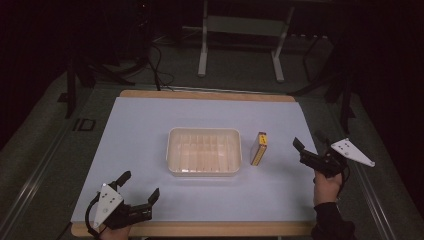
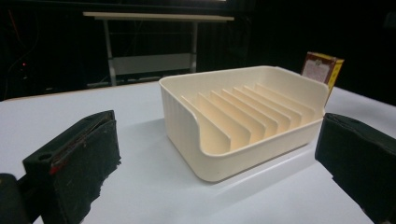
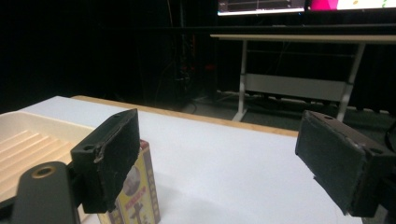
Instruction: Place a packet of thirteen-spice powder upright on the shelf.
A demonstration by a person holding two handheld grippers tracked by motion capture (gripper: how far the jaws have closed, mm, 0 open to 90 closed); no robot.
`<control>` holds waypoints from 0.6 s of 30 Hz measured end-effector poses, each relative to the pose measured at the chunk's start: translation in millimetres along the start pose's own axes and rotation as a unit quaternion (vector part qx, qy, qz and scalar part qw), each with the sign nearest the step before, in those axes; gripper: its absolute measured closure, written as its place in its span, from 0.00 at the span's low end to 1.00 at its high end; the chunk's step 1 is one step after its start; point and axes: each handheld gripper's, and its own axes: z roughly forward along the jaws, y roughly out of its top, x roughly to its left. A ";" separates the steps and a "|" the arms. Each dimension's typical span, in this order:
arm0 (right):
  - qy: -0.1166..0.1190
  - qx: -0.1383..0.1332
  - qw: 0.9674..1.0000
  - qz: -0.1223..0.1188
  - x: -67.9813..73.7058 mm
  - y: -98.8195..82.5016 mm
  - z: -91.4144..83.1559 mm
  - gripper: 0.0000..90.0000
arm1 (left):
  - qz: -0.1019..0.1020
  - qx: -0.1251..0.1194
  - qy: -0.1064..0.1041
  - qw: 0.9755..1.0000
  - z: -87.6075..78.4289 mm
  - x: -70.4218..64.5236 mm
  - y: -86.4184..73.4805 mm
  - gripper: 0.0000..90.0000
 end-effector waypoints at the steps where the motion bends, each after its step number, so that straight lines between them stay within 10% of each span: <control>1: 0.005 0.000 1.000 -0.001 1.2 1.3 0.4 0.15 | -0.001 0.001 -0.003 1.000 1.8 -0.4 -0.3 0.00; 18: 0.054 0.076 0.995 -0.021 16.3 11.1 21.3 0.15 | 0.011 0.001 -0.008 1.000 -3.4 -7.2 0.9 0.00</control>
